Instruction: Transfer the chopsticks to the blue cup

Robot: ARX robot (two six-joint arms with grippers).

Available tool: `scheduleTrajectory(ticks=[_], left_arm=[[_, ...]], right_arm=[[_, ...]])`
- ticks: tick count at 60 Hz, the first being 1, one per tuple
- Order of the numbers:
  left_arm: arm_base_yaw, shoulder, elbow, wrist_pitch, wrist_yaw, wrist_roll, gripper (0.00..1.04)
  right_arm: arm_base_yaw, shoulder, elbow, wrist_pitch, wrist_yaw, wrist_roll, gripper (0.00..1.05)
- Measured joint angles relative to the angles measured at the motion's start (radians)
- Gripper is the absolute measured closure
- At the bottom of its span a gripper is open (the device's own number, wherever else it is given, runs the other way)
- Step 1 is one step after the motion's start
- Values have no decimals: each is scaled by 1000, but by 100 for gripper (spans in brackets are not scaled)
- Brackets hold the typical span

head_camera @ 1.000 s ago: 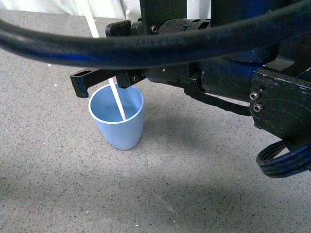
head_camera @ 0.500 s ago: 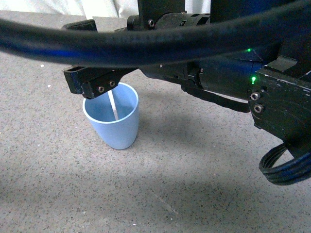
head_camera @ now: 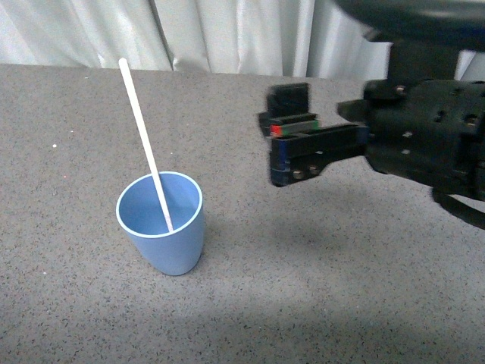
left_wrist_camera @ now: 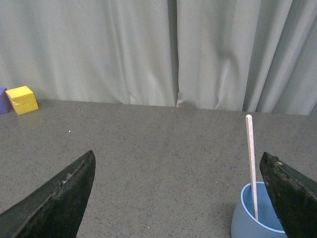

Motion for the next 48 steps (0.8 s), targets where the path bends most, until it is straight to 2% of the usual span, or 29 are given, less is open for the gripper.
scheduleTrajectory(ticks=[16,21,23,26,30,36,48], left_arm=[[0,0,0,0,0,0,7],[0,0,0,0,0,0,7],[0,0,0,0,0,0,7],[0,0,0,0,0,0,7],[0,-1,0,0,0,0,7],[0,0,0,0,0,0,7],[0,0,0,0,0,0,7]], right_arm=[[-159,-206,-130,-130,146,-69,9],[-202,-307,-196,-76,227,-123,9],[-210,-302,-236,68,272,-121,15],[-224,-296,-288,257,274,-117,24],[-237,-325,-338,380,261,-117,34],[-259,-409,-370,393,239,-117,50],[-302,-563,-446,303,196,-117,84]])
